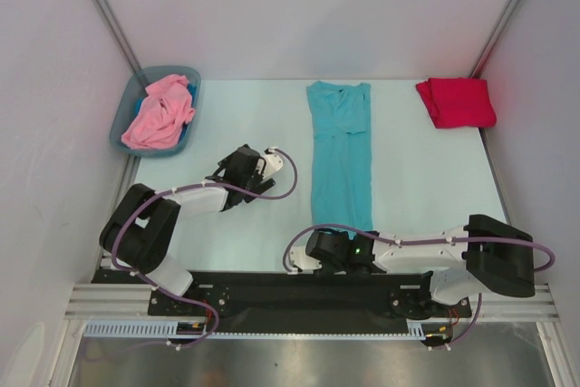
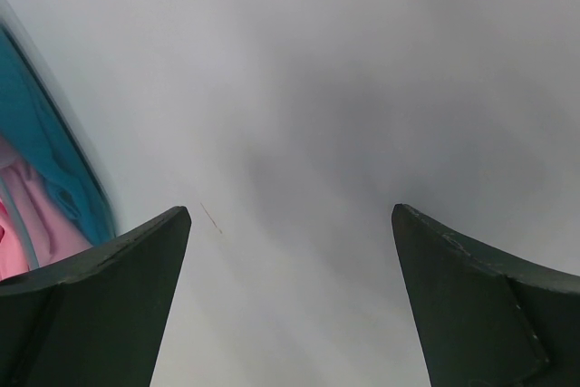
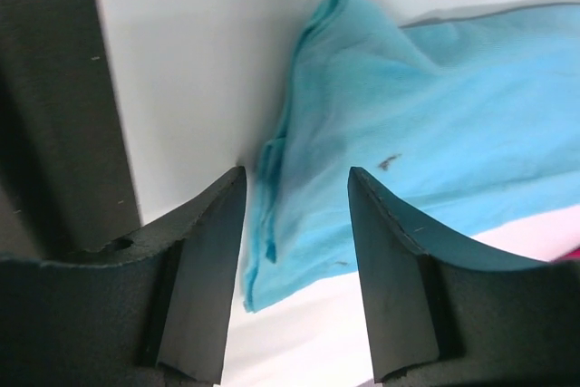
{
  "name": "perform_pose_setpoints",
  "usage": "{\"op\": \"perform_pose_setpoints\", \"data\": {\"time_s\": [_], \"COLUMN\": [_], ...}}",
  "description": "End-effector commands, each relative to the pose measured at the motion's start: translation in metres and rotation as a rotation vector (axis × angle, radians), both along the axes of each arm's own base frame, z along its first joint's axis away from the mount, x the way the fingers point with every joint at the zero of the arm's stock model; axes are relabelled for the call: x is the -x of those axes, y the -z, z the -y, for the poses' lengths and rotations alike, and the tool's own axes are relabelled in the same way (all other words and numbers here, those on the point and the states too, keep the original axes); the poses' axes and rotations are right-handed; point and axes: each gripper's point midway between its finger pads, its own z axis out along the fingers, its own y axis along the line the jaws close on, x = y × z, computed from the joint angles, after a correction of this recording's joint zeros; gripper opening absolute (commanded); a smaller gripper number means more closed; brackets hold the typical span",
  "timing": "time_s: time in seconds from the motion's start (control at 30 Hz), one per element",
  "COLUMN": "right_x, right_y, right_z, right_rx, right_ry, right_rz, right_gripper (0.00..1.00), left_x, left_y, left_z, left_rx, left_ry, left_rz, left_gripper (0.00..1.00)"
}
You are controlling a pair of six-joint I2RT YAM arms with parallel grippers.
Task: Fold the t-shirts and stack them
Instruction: Fold the tshirt
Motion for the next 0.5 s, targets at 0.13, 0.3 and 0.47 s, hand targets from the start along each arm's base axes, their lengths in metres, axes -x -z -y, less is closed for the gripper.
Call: {"op": "perform_pose_setpoints", "data": {"time_s": [0.13,0.3,0.47], "right_x": [-0.008,-0.004,0.003], "right_y": [0.013,0.022,0.03], "right_z": [0.011,0.02,0.027], "right_rx": [0.065,0.112,0.159], "right_ry": [0.02,0.018,0.013], "right_rz": [0.055,0.032,-0.009], "right_gripper": [0.56,0.57,0.56], "left_x": [-0.004,-0.003,-0.002], "left_y": [-0.011,-0.013,-0.017], "left_z": [0.002,0.001,0.0], "left_rx": [0.032,0.035,0.036], "left_ry": [0.002,0.002,0.0], "left_rz": [0.039,0.048,0.062], "left_gripper": [1.0,1.0,1.0]}}
